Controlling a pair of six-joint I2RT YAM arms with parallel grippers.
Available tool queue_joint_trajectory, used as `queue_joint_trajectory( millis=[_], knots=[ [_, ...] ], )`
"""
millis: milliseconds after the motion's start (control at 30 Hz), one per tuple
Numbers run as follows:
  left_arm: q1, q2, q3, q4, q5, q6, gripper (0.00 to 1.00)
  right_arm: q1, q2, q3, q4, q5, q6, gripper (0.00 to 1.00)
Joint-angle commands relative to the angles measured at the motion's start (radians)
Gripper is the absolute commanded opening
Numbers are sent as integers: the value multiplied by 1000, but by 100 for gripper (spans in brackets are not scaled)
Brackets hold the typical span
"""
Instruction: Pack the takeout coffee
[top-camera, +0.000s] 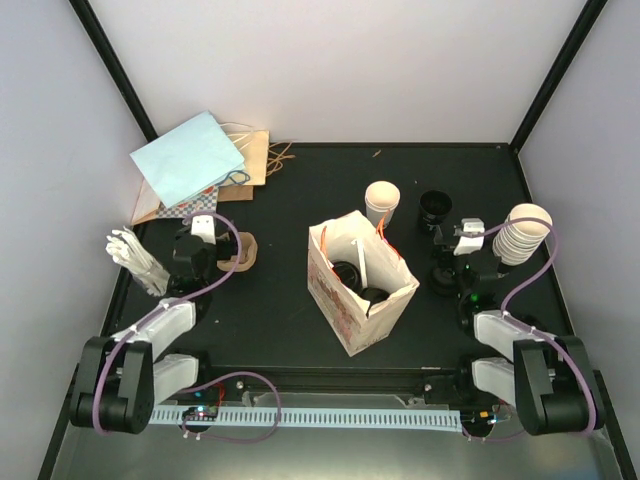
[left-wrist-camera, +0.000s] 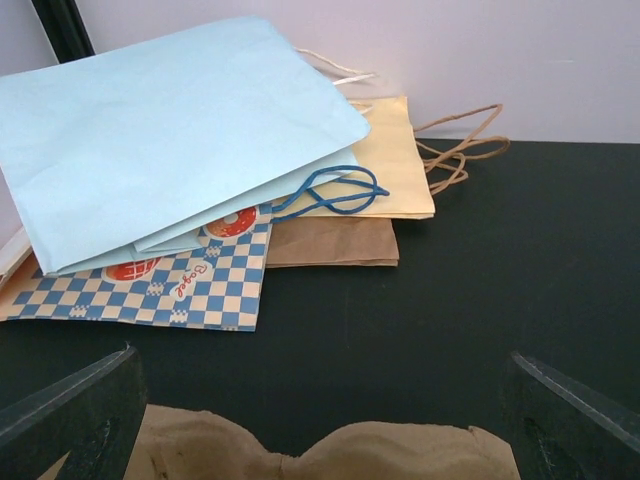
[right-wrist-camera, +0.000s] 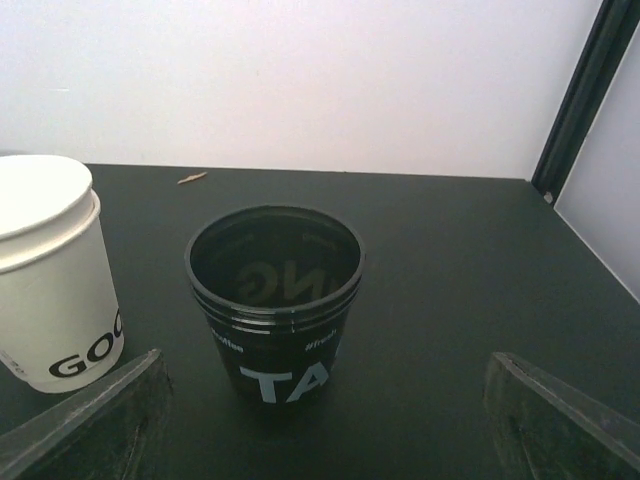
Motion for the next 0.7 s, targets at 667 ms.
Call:
queue_joint_trajectory(
  millis=[667],
  knots=[
    [12,279,-97,575,109,179,99,-76,260,64,296,-90,-23,95]
  ],
)
